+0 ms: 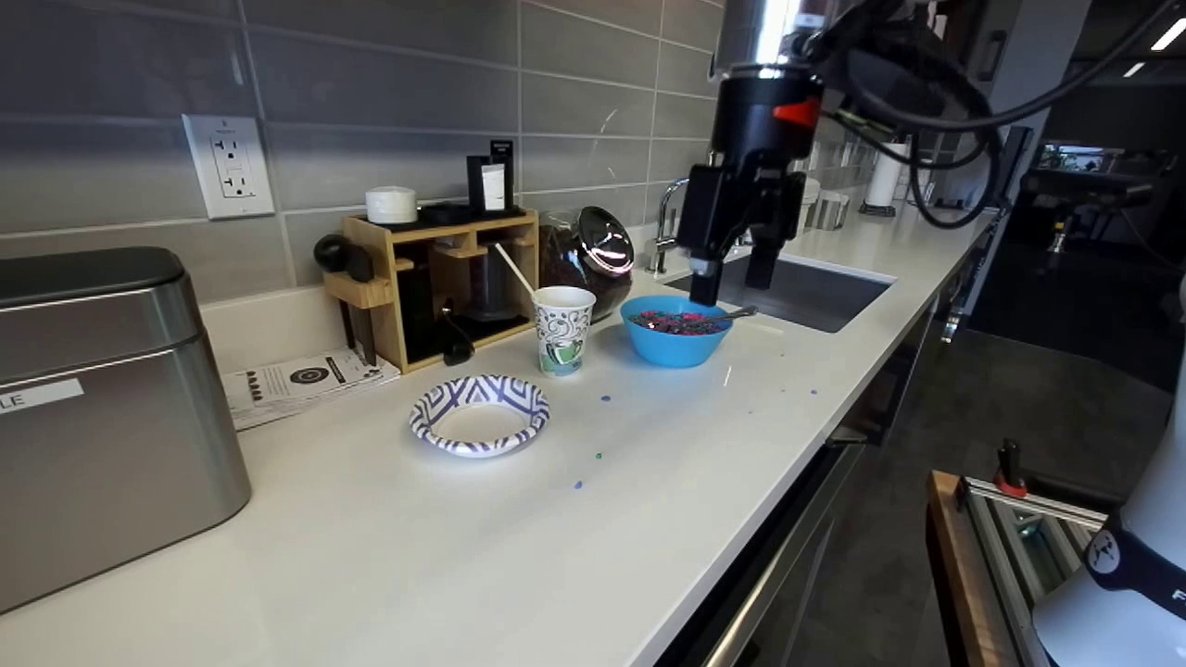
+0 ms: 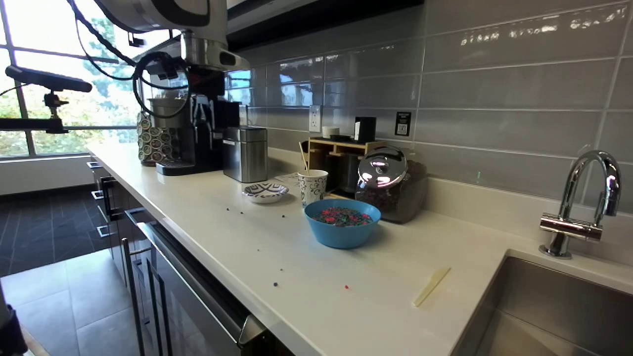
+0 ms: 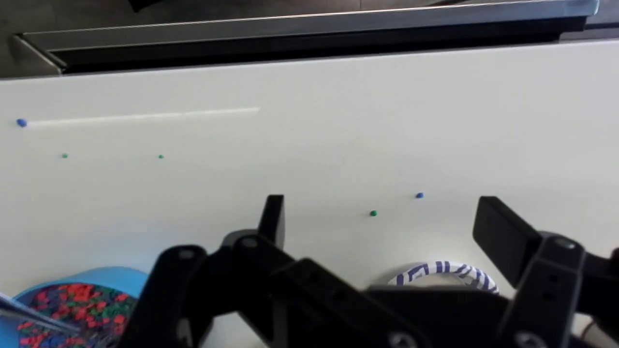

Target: Pick up some cereal from the counter and put it in the blue bowl.

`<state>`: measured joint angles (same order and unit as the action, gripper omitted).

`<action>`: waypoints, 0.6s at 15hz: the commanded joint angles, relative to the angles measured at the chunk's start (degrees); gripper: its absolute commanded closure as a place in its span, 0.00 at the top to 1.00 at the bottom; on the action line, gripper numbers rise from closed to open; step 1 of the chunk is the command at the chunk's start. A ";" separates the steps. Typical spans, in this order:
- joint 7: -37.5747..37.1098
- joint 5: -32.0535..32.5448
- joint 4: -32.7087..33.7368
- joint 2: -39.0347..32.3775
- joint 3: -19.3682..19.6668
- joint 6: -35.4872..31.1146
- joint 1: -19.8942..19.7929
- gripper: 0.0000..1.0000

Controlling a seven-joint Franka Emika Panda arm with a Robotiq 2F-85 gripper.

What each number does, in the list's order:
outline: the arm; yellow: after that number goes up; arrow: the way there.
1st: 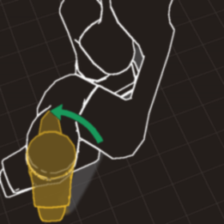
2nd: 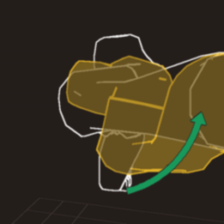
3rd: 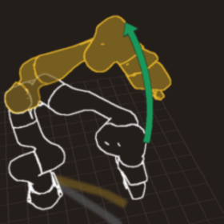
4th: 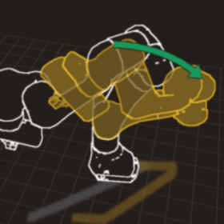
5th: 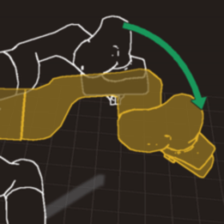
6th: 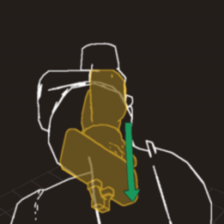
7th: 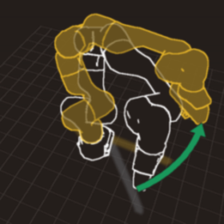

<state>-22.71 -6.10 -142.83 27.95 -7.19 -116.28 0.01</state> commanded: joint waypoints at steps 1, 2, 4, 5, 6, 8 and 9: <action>-4.69 -4.07 2.51 -10.13 -0.70 -4.61 0.26 1.00; -5.85 -4.23 2.75 -12.23 -1.06 -5.83 0.44 1.00; -3.69 -2.32 1.13 -9.64 -0.30 -5.32 0.59 1.00; -3.84 -2.23 1.43 -11.23 -0.39 -5.84 0.84 1.00; -3.83 -2.22 1.59 -11.71 -0.34 -5.84 0.87 1.00; -3.77 -2.23 1.64 -11.12 -0.17 -5.83 0.78 1.00; -3.76 -2.24 1.64 -10.77 -0.16 -5.83 0.76 1.00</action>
<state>-26.40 -8.45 -141.25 17.21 -7.67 -122.19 0.45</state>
